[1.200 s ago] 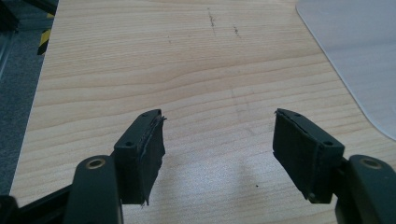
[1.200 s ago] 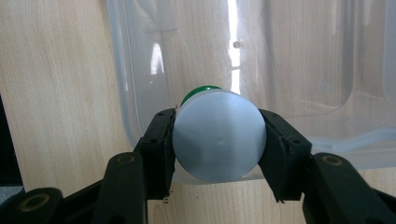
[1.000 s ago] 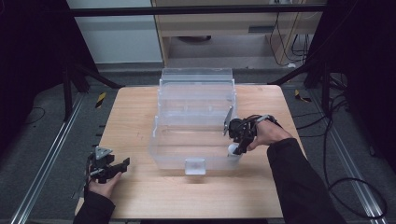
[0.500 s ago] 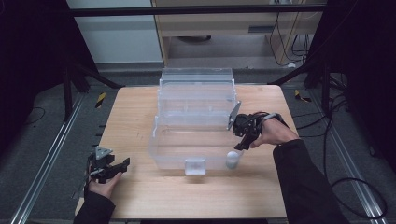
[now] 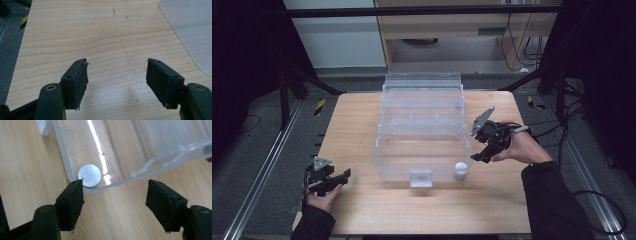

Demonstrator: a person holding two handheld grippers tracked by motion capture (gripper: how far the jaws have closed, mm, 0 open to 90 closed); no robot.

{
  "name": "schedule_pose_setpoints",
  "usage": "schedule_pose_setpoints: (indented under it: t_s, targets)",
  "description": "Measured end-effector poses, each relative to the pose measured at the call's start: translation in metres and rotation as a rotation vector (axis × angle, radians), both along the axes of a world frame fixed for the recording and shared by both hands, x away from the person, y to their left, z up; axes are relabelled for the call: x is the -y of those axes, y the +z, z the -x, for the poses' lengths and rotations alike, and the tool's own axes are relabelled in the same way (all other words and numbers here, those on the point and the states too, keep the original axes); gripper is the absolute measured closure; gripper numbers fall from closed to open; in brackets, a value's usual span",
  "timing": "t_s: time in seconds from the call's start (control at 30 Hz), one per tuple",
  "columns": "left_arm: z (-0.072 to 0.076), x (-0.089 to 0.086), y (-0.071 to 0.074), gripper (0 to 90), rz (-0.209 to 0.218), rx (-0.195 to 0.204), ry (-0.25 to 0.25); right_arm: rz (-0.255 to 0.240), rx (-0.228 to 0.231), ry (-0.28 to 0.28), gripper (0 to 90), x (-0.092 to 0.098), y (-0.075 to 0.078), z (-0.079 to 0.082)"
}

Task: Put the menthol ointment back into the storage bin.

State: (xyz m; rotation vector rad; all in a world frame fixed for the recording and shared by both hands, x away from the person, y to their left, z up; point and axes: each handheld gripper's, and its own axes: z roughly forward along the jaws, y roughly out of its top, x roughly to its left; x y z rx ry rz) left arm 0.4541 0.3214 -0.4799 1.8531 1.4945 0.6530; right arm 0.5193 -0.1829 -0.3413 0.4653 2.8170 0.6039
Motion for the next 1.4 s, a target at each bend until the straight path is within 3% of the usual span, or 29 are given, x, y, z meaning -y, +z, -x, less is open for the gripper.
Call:
schedule_pose_setpoints:
  t_s: [0.2,0.57,0.9,1.07,1.17,1.3,1.4]
  targets:
    - [0.000,0.001,0.000,33.3,-0.004,0.001,-0.005,-0.097,0.020,-0.098,23.7,0.025,-0.011,0.009]
    - [0.000,0.001,0.000,33.2,-0.004,0.003,-0.012,-0.226,0.055,-0.267,17.1,0.056,-0.041,0.028]
    - [0.001,0.003,0.000,33.1,-0.007,0.003,-0.017,-0.417,0.117,-0.494,13.2,0.081,-0.071,0.046]
    - [0.000,0.002,0.000,33.0,-0.008,0.002,-0.016,-0.461,0.119,-0.574,12.0,0.090,-0.090,0.050]
    - [0.001,0.002,0.000,32.8,-0.010,0.002,-0.014,-0.468,0.138,-0.609,11.9,0.095,-0.101,0.051]
    - [0.001,0.001,-0.001,31.7,-0.012,0.007,-0.011,-0.516,0.172,-0.667,12.6,0.104,-0.115,0.053]
    - [0.000,0.001,-0.002,30.5,-0.012,0.009,-0.010,-0.510,0.178,-0.691,12.5,0.111,-0.122,0.053]
